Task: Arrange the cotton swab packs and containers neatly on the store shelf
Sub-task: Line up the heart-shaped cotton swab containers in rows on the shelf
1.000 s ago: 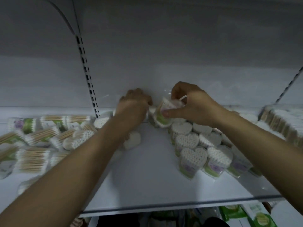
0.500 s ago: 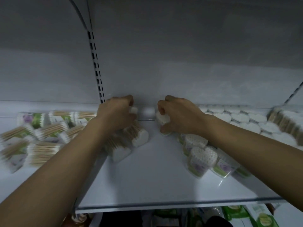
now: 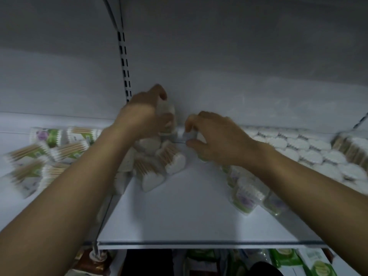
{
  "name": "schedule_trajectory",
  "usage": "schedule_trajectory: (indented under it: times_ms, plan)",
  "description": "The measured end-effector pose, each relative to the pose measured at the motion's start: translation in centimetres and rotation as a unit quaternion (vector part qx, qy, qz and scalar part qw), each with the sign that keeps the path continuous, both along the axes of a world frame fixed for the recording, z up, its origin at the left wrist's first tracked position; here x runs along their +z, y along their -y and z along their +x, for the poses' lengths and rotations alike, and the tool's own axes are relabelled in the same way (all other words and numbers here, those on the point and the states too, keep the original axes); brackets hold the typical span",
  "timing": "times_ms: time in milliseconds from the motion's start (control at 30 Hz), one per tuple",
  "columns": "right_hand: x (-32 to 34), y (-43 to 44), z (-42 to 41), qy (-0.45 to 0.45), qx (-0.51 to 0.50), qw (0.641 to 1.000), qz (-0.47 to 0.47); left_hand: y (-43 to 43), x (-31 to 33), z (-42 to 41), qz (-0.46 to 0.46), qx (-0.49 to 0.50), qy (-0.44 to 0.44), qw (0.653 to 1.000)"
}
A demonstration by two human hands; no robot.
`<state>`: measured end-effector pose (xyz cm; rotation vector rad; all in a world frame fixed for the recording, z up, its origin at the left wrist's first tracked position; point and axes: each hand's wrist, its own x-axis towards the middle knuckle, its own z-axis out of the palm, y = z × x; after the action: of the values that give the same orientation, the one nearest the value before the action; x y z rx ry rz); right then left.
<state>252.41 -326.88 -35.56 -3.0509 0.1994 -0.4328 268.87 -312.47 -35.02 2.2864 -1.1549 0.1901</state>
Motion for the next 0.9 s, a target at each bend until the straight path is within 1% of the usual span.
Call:
schedule_trajectory:
  times_ms: [100,133,167,200,267,367,433,500,567,633,733,800,900]
  plan:
    - [-1.4,-2.6,1.3,-0.139,0.043,0.989,0.025,-1.3,1.9,-0.4,-0.058,0.032,-0.008,0.998]
    - [-2.1,-3.2,1.7,-0.172,0.047,0.984,0.026,-2.0,2.3,-0.6,-0.086,0.046,-0.006,0.995]
    - [-2.7,-3.8,2.1,-0.191,0.044,0.980,0.024,-2.7,2.5,-0.7,-0.115,0.059,-0.001,0.992]
    - [-3.3,-4.1,2.4,-0.192,0.034,0.981,0.023,-3.5,2.5,-0.8,-0.143,0.069,0.005,0.987]
    - [-4.4,-4.7,2.5,-0.154,0.003,0.987,0.040,-5.0,2.2,-1.4,-0.187,0.078,0.014,0.979]
    - [-5.8,-5.4,1.7,-0.057,-0.059,0.994,0.072,-6.6,1.0,-2.8,-0.237,0.074,0.018,0.969]
    - [-6.8,-5.8,0.9,0.002,-0.092,0.993,0.075,-7.3,0.1,-3.7,-0.274,0.077,0.006,0.959]
    - [-7.6,-6.1,0.0,0.042,-0.111,0.990,0.082,-7.7,-0.7,-4.4,-0.306,0.076,-0.004,0.949]
    - [-8.6,-6.5,-1.2,0.082,-0.119,0.982,0.125,-7.9,-1.2,-5.1,-0.327,0.066,-0.004,0.943]
    - [-9.5,-7.2,-2.5,0.143,-0.111,0.969,0.168,-7.7,-1.9,-5.8,-0.338,0.048,-0.008,0.940]
    - [-10.1,-8.8,-5.1,0.253,-0.099,0.944,0.189,-7.0,-3.3,-6.8,-0.341,0.002,-0.035,0.939]
    - [-9.9,-9.4,-7.1,0.308,-0.100,0.919,0.225,-6.3,-4.6,-7.5,-0.329,-0.016,-0.044,0.943]
    - [-8.5,-9.3,-9.8,0.374,-0.139,0.872,0.285,-5.0,-6.4,-9.0,-0.319,-0.030,-0.057,0.945]
